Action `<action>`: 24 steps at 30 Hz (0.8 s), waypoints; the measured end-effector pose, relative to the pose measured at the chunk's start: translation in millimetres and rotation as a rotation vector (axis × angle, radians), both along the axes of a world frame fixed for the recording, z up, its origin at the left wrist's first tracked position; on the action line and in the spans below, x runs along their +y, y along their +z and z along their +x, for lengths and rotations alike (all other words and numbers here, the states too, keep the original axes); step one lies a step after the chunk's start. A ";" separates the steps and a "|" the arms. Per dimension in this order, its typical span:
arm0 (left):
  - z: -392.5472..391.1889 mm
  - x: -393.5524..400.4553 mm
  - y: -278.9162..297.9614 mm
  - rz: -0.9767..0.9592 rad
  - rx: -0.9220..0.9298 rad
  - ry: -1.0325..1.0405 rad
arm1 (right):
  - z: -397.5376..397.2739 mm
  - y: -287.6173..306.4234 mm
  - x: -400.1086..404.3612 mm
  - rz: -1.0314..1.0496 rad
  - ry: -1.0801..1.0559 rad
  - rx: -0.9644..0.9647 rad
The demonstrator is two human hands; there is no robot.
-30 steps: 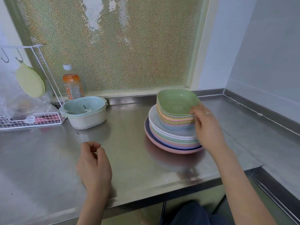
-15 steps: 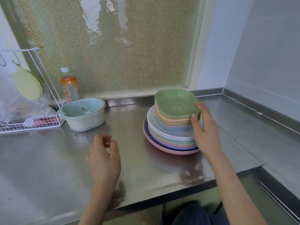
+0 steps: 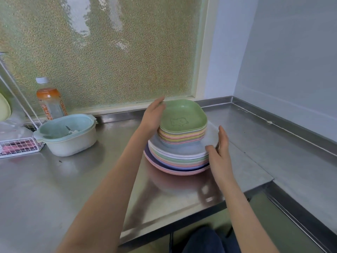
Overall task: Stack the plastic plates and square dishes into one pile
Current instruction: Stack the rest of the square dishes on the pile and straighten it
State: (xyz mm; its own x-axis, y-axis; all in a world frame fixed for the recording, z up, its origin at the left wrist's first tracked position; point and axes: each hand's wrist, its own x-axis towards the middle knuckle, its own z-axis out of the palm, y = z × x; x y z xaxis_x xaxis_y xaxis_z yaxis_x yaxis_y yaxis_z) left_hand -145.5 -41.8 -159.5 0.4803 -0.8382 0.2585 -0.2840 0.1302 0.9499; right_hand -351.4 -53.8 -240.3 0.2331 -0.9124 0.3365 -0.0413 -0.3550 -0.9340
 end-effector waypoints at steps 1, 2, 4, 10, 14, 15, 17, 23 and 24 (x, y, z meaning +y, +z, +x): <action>1.8 -2.3 0.4 0.005 0.023 0.002 | -2.3 0.4 -2.8 0.063 0.007 -0.027; 2.7 -3.4 0.0 0.012 0.020 0.005 | -3.1 0.7 -5.3 0.118 0.015 -0.037; 3.3 -4.4 -1.7 0.015 -0.007 0.018 | -0.9 0.8 -7.1 0.171 0.025 -0.003; 7.8 -1.8 -1.3 0.078 -0.091 0.033 | 3.1 -1.5 -8.0 0.179 0.011 -0.014; 18.7 15.9 -29.1 0.135 -0.257 0.264 | 4.8 -3.4 -14.6 0.206 0.014 -0.037; 21.0 19.9 -39.9 0.147 -0.258 0.298 | 5.9 -4.1 -15.1 0.204 0.010 -0.034; 18.5 26.8 -61.4 0.156 -0.177 0.248 | 6.8 -5.9 -17.3 0.213 0.006 -0.031; -12.0 30.5 -84.8 -0.044 0.180 0.340 | 8.2 -9.0 -24.1 0.237 -0.006 -0.049; -12.3 29.1 -84.9 -0.046 0.190 0.365 | 9.2 -9.7 -24.2 0.225 -0.017 -0.047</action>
